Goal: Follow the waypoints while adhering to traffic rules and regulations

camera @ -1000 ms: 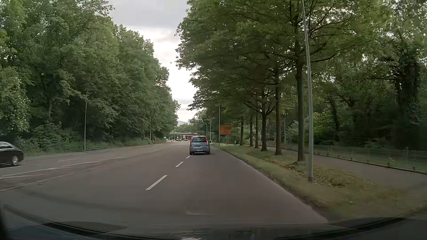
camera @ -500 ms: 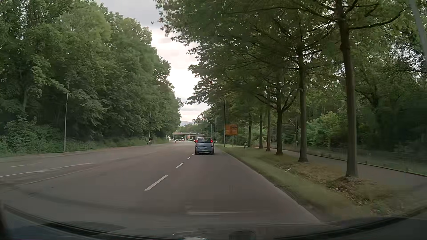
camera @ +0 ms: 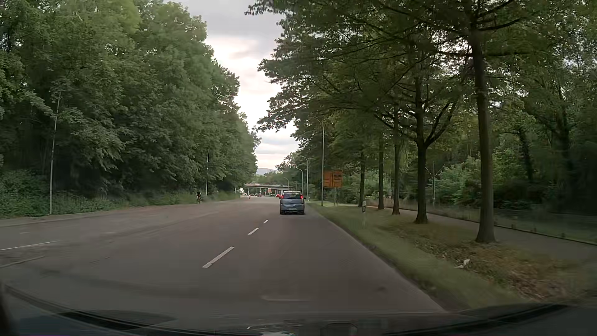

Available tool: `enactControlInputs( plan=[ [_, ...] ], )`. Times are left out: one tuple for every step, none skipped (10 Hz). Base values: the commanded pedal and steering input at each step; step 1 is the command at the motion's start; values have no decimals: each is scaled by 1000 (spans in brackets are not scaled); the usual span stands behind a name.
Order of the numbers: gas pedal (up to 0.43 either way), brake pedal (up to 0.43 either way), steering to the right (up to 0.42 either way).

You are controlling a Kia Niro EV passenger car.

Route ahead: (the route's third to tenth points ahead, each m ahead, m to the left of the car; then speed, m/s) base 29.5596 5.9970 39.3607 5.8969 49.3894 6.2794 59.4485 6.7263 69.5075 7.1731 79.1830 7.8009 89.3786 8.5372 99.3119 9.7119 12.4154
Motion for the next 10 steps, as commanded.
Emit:
enactControlInputs(
  plan=[
    [130,0,-12],
    [130,0,-12],
    [130,0,-11],
    [130,0,-11],
    [130,0,-11],
    [130,0,-10],
    [130,0,-9],
    [130,0,-9],
    [130,0,-7],
    [130,0,-7]
  ],
)
